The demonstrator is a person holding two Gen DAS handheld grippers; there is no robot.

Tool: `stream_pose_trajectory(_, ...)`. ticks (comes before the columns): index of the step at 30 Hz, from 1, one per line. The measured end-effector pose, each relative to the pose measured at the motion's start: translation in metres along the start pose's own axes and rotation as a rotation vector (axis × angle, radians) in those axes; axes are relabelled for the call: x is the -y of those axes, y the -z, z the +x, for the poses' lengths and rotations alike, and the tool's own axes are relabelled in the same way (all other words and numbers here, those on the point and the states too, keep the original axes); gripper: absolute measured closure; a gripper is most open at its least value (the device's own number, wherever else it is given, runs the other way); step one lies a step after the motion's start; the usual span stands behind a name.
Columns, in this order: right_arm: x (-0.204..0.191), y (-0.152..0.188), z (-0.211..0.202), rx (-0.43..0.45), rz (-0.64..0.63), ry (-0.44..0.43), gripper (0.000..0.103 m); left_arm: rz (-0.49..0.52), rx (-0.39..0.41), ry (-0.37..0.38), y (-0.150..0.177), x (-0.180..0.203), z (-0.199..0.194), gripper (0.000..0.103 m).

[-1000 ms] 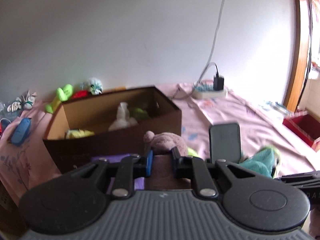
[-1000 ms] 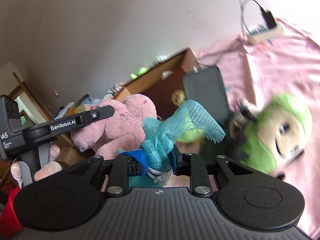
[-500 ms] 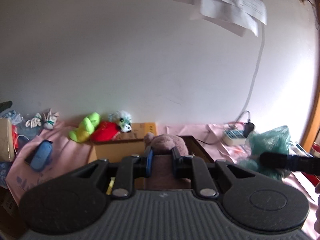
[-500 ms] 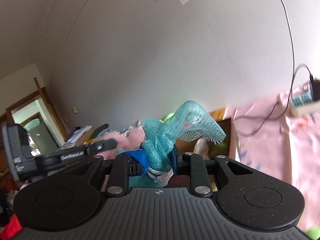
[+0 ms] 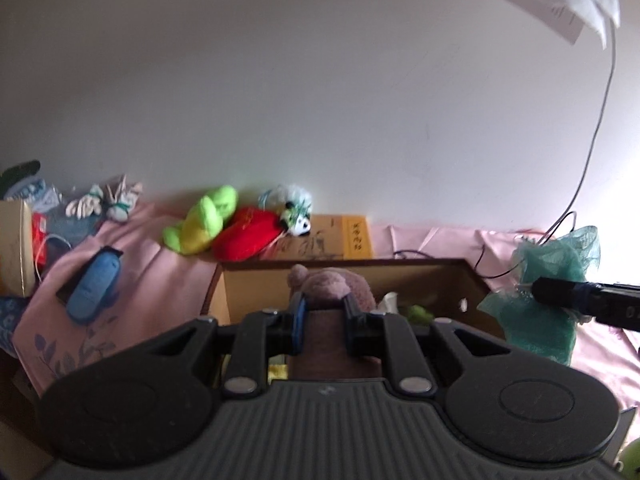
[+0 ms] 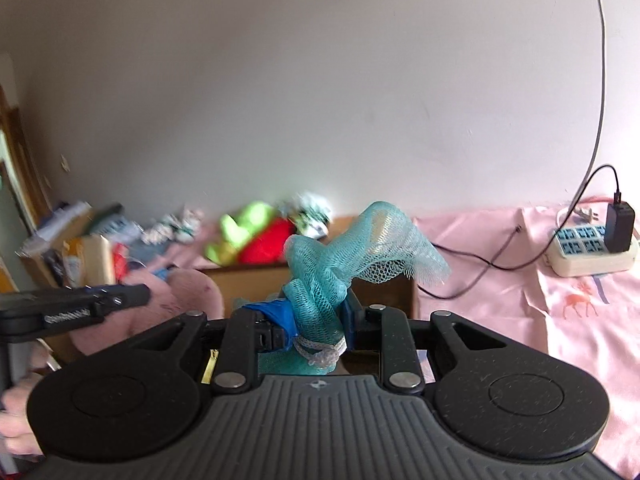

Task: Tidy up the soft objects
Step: 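Carry the teddy bear with the left tool while the right tool carries the sponge over the box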

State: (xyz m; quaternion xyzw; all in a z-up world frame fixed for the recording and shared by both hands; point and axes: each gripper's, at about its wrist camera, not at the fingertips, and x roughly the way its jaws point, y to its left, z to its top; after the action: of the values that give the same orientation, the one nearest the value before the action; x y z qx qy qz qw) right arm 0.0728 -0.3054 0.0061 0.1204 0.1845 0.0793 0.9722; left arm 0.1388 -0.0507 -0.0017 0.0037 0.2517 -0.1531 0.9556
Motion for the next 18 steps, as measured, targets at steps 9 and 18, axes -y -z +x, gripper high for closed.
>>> stream_pose_trajectory(9,-0.005,0.010,0.054,-0.178,-0.066,0.138,0.091,-0.003,-0.089,-0.024,0.014,-0.008,0.049,0.087)
stream_pose_trajectory(18,0.004,0.012,0.064,-0.239,0.015,0.193,0.091,0.059,-0.101,-0.133,0.019,-0.007,0.061,0.070)
